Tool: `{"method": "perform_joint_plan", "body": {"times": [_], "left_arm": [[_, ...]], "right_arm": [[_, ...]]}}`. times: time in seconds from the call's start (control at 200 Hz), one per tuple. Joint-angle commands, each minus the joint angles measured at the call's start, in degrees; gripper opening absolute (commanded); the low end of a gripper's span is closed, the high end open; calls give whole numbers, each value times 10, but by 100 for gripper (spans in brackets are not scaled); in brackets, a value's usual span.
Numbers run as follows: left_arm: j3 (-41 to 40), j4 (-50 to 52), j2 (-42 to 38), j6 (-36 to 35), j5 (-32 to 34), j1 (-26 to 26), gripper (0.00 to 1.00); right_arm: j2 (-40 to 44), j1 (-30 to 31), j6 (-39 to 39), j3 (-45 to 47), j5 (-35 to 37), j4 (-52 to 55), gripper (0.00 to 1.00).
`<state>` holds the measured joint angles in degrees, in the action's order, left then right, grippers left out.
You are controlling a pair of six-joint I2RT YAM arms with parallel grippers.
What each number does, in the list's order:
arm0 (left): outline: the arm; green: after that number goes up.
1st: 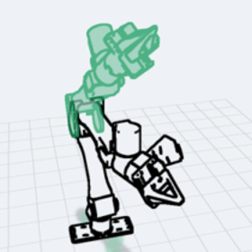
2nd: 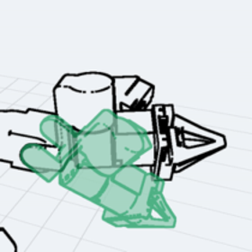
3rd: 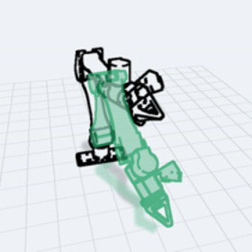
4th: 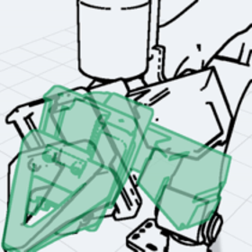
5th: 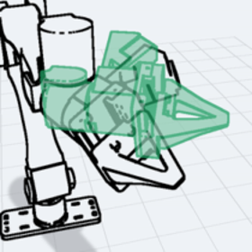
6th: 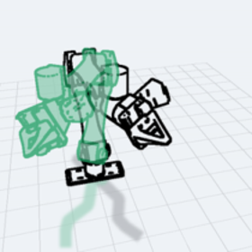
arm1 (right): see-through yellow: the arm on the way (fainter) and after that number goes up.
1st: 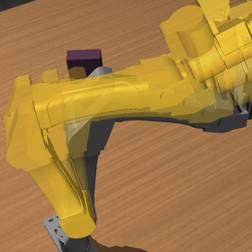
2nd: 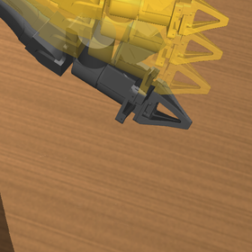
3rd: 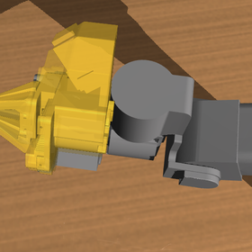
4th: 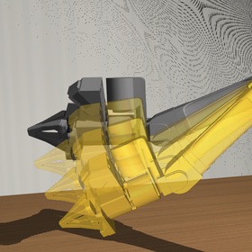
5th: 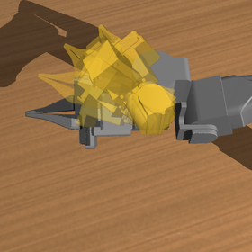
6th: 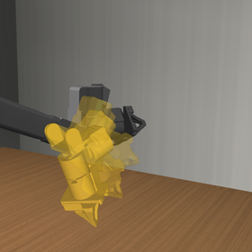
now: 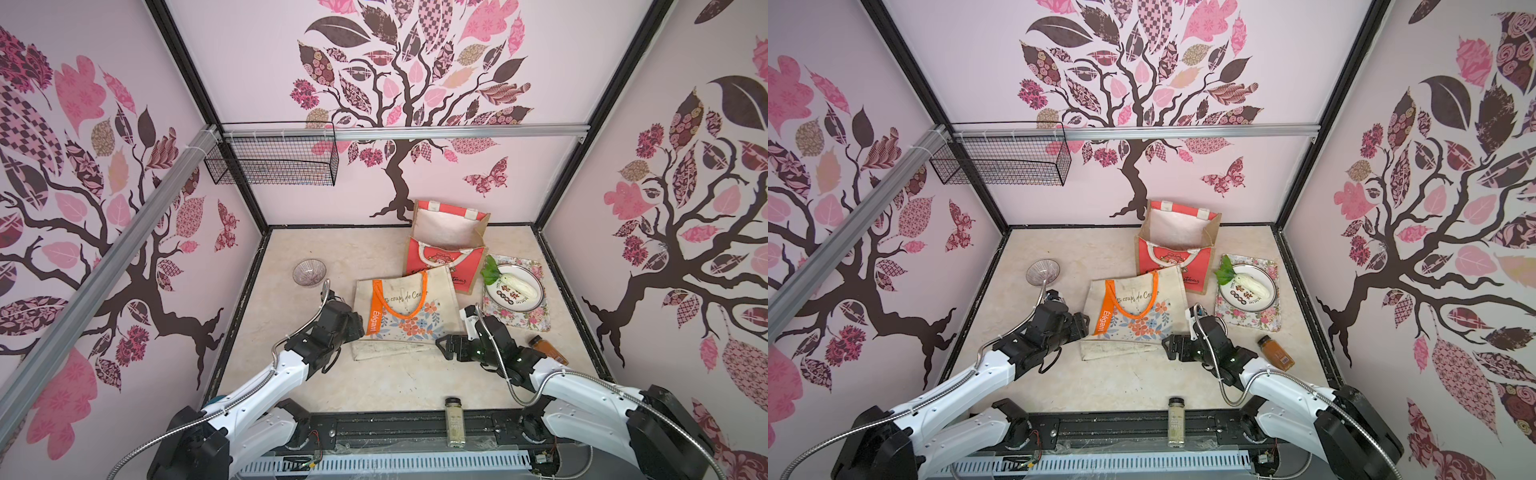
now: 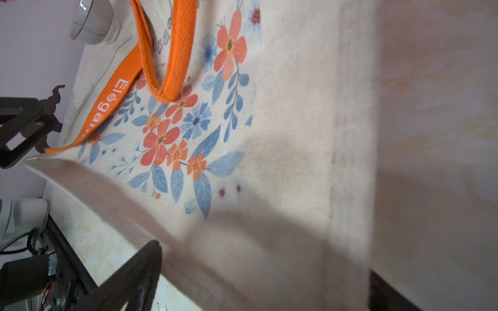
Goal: Put away the canvas bag
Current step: Place the canvas bag at the center of the board.
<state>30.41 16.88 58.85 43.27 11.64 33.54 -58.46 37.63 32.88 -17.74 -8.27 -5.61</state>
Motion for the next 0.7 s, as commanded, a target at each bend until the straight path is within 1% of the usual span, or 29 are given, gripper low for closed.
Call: {"method": "perform_joint_plan", "body": {"times": [0.0, 0.085, 0.19, 0.33, 0.405, 0.465, 0.525, 0.595, 0.695], "left_arm": [[-27, -11, -15, 73, 43, 27, 54], [-39, 36, -47, 118, 89, 43, 52], [-75, 36, -89, 124, 123, 42, 51], [-94, 38, -90, 138, 101, 39, 51], [-101, 35, -79, 153, 98, 39, 55], [-108, 19, -75, 149, 88, 39, 56], [-117, -7, -69, 139, 78, 39, 52], [-124, -6, -57, 160, 77, 40, 44], [-145, -13, -43, 202, 73, 40, 34]], "right_arm": [[18, 42, -45, -22, 7, 16, 93], [14, 53, -44, -26, 2, 27, 95], [11, 54, -35, -27, 4, 53, 96], [27, 54, -28, 6, 22, 27, 98], [26, 54, -27, 8, 20, 23, 99], [20, 54, -28, 6, 25, 27, 99], [13, 54, -28, 4, 40, 32, 99], [2, 54, -26, 5, 61, 32, 97], [-19, 54, -23, 2, 67, 36, 88]]}}
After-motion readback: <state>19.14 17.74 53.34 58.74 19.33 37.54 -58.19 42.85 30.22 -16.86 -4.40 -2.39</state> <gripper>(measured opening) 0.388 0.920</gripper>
